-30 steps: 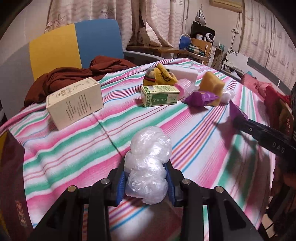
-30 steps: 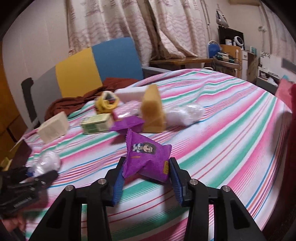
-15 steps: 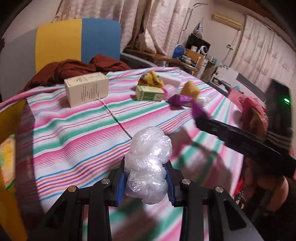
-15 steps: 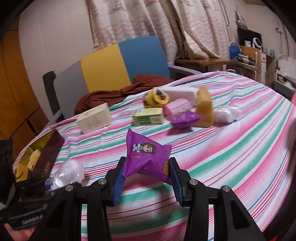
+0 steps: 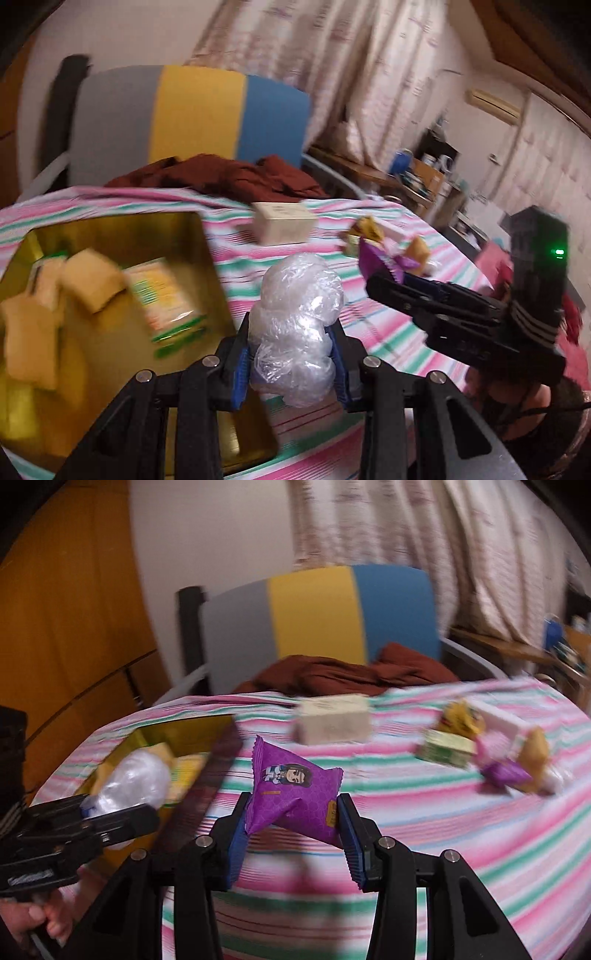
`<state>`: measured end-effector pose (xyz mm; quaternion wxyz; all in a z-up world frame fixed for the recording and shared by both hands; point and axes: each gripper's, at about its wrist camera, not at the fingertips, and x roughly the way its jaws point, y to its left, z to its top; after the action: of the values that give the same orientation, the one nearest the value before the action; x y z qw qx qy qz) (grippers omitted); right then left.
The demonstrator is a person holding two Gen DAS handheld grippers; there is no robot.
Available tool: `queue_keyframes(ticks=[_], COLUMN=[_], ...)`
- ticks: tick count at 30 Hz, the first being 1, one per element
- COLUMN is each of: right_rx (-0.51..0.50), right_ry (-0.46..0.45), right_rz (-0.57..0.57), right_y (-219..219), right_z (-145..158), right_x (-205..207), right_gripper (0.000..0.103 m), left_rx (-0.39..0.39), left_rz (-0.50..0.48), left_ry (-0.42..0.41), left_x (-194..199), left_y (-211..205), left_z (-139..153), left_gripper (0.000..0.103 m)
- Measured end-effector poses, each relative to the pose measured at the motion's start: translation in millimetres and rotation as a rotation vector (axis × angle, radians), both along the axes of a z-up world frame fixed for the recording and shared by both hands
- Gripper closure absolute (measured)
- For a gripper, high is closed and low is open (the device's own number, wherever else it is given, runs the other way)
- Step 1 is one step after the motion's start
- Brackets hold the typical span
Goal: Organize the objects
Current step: 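Carry the purple bag and clear bag over the gold tray and release both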
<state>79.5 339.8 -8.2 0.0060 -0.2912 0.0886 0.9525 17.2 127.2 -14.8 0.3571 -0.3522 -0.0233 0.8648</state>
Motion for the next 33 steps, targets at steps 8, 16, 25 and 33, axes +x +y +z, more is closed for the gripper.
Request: queue_keyframes(ticks=[8,16,25,33], right_rx=[0.051,0.054,0.064,0.002], right_ry=[-0.041,-0.111,-0.092,-0.083], right_rz=[0.229,0.338,0.343,0.287], right_y=[-84,-139,-158,-140], right_z=[5,-5,0,1], right_x=[-38,-78,-83,-69], right_gripper=[0.057,0.057,0.045,0.041], left_rx=[-0.026,-0.103,-0.151,0.006], left_rz=[0.149,0.238,0.376,0.389], left_ry=[-0.105,-0.273,-0.295,-0.249], left_x=[-37,-78,-90,-76], left_y=[-61,-102,-135,-139], left_z=[-18,-52,-61,-38], left_gripper=[0.067,0.067,0.065,0.041])
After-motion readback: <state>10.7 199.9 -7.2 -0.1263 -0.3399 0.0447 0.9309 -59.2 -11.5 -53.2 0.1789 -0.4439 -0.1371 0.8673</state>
